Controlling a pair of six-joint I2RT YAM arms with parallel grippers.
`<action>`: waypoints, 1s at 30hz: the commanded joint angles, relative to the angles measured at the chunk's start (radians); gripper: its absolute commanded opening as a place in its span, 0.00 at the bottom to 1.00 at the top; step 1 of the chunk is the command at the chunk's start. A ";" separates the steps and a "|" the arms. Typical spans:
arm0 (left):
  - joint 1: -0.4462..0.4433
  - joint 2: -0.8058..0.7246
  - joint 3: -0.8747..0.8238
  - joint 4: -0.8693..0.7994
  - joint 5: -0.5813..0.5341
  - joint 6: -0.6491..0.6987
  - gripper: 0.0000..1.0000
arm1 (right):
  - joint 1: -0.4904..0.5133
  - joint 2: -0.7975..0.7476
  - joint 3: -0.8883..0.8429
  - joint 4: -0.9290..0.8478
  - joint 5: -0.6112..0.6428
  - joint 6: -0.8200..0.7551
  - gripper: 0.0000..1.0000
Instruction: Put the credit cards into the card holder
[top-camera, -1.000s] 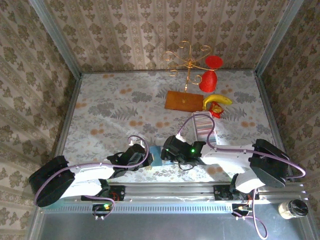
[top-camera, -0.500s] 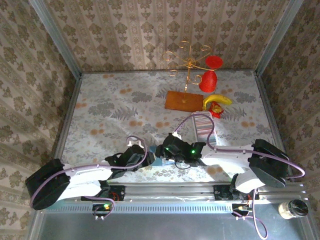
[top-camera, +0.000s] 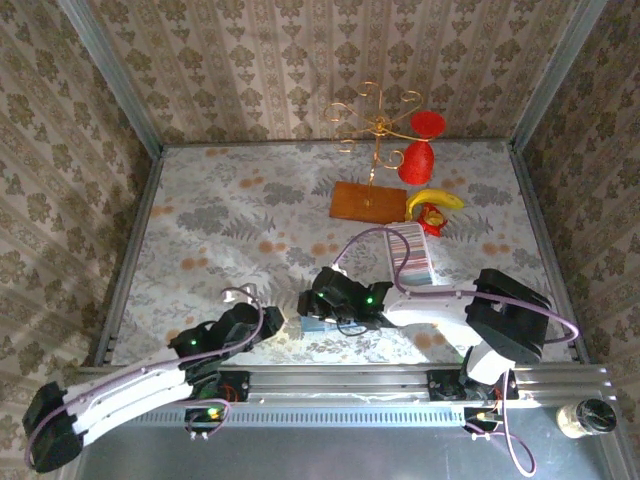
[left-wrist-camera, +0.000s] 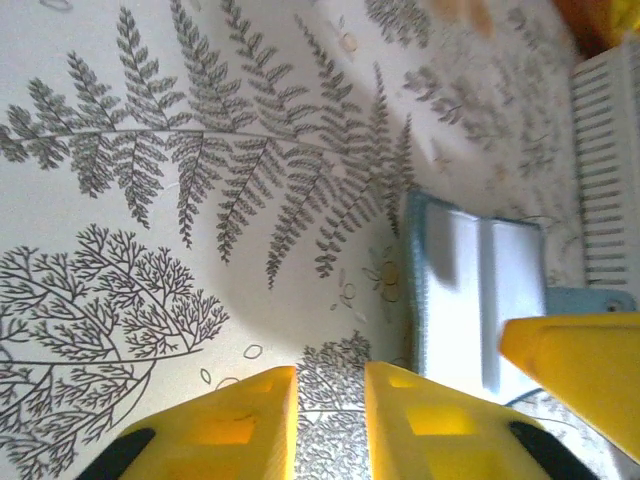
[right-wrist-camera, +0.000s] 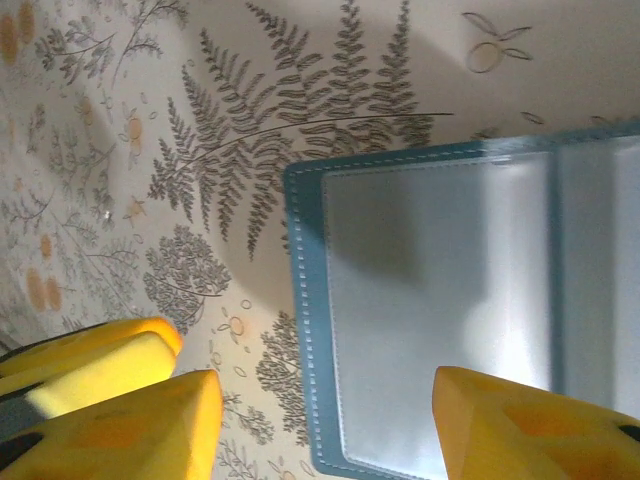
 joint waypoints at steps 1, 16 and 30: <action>-0.001 -0.111 -0.016 -0.184 -0.051 -0.067 0.21 | 0.007 0.031 0.030 0.025 -0.020 -0.016 0.61; 0.009 0.146 0.289 -0.228 -0.036 0.137 0.14 | -0.048 -0.377 0.079 -0.239 0.094 -0.486 0.68; 0.115 0.475 0.378 0.047 0.289 0.250 0.09 | -0.048 -0.949 0.111 -0.871 0.205 -1.883 0.97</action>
